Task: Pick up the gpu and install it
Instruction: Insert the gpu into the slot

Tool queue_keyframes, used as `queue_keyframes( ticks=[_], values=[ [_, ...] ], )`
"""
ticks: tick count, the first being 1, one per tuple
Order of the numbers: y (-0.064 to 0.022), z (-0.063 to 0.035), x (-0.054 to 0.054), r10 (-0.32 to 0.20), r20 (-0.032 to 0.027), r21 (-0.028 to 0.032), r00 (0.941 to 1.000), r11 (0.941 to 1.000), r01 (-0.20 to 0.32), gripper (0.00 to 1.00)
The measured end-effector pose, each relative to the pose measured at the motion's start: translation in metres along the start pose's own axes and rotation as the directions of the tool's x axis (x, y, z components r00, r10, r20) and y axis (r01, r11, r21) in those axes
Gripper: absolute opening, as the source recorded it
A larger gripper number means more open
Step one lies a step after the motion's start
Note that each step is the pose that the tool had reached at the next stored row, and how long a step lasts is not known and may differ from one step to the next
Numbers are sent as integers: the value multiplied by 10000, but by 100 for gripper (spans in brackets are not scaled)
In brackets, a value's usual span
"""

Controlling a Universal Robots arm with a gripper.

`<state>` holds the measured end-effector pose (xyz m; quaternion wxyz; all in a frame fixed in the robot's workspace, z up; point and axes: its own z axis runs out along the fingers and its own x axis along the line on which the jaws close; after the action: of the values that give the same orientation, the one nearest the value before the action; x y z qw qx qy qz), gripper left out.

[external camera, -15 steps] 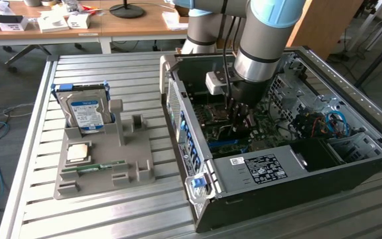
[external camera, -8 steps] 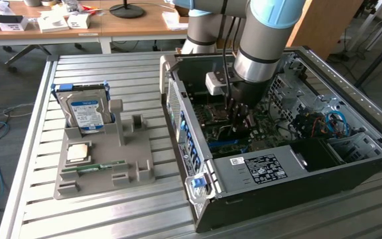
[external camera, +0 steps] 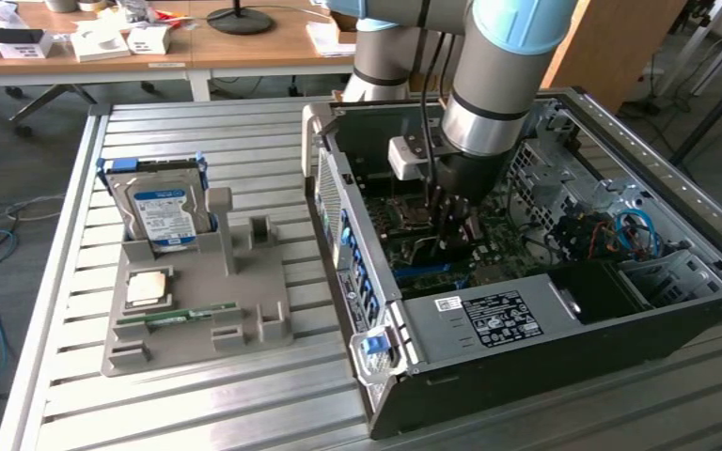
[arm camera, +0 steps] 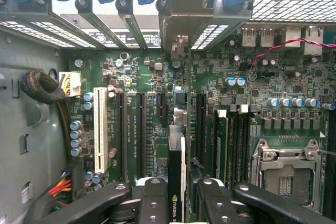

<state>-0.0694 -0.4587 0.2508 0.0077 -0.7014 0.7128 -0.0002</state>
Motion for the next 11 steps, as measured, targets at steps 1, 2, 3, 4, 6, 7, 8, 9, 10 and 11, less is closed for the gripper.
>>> queue_keyframes(
  ticks=[1, 2, 3, 4, 6, 7, 8, 9, 10, 11],
  values=[
    [0, 0, 0, 0, 0, 0, 10000, 10000, 0, 26],
    [0, 0, 0, 0, -1, 0, 10000, 10000, 0, 26],
    [0, 1, 0, 0, 1, 0, 10000, 10000, 0, 26],
    [0, 2, 0, 0, 0, 0, 10000, 10000, 0, 26],
    [0, 6, 0, 0, 2, 1, 10000, 10000, 0, 26],
    [0, 5, 0, 0, 2, 1, 10000, 10000, 0, 26],
    [0, 5, 0, 0, 1, 1, 10000, 10000, 0, 26],
    [0, 5, 0, 0, 1, 1, 10000, 10000, 0, 26],
    [0, 6, 0, 0, 0, 0, 10000, 10000, 0, 26],
    [0, 10, 0, 0, 1, 0, 10000, 10000, 0, 26]
  ],
)
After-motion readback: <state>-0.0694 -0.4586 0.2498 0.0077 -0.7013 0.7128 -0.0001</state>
